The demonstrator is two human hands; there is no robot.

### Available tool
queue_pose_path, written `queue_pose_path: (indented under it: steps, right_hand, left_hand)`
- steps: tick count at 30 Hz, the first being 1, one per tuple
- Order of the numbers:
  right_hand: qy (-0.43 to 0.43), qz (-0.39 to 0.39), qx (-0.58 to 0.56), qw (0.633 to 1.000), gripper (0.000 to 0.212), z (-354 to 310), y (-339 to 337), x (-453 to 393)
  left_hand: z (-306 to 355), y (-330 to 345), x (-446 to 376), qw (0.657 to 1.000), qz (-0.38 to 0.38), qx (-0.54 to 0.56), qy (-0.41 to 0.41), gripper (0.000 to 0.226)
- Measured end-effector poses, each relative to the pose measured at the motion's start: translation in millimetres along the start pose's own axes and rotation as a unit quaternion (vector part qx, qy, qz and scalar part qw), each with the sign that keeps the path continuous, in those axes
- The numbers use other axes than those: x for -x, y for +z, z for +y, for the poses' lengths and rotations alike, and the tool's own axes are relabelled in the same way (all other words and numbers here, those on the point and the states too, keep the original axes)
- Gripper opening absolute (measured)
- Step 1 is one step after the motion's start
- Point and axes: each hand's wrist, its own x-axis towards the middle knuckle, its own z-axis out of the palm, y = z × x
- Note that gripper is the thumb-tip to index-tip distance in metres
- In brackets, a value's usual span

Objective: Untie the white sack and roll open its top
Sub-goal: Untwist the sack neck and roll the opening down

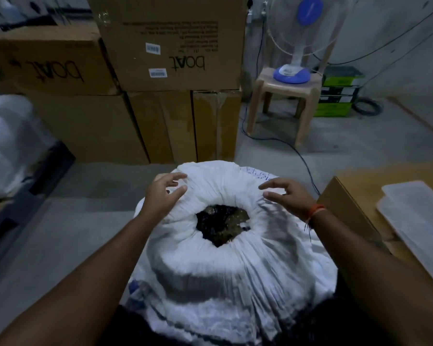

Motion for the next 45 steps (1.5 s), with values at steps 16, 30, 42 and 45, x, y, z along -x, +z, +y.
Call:
queue_pose_path:
  steps: [16,30,42,45]
  right_hand:
    - [0.107,-0.245,-0.08,0.96,0.026,50.5,-23.7,-119.5]
    - [0.112,0.101,0.227,0.962,0.028,80.1,3.3,-155.5]
    - [0.061,0.193,-0.017,0.979,0.021,66.9,-2.2,-45.8]
    - [0.075,0.188,-0.087,0.975,0.016,54.4,2.3,1.7]
  left_hand:
    - [-64.9,-13.0,-117.0,0.948,-0.292,0.105,-0.068,0.049]
    - [-54.9,53.6,-154.7,0.935,0.071,-0.345,-0.026,0.037]
    - [-45.0,11.2,-37.8,0.982,0.14,-0.078,-0.104,0.032]
    - [-43.1,4.1,16.0,0.968,0.192,-0.031,-0.158,0.032]
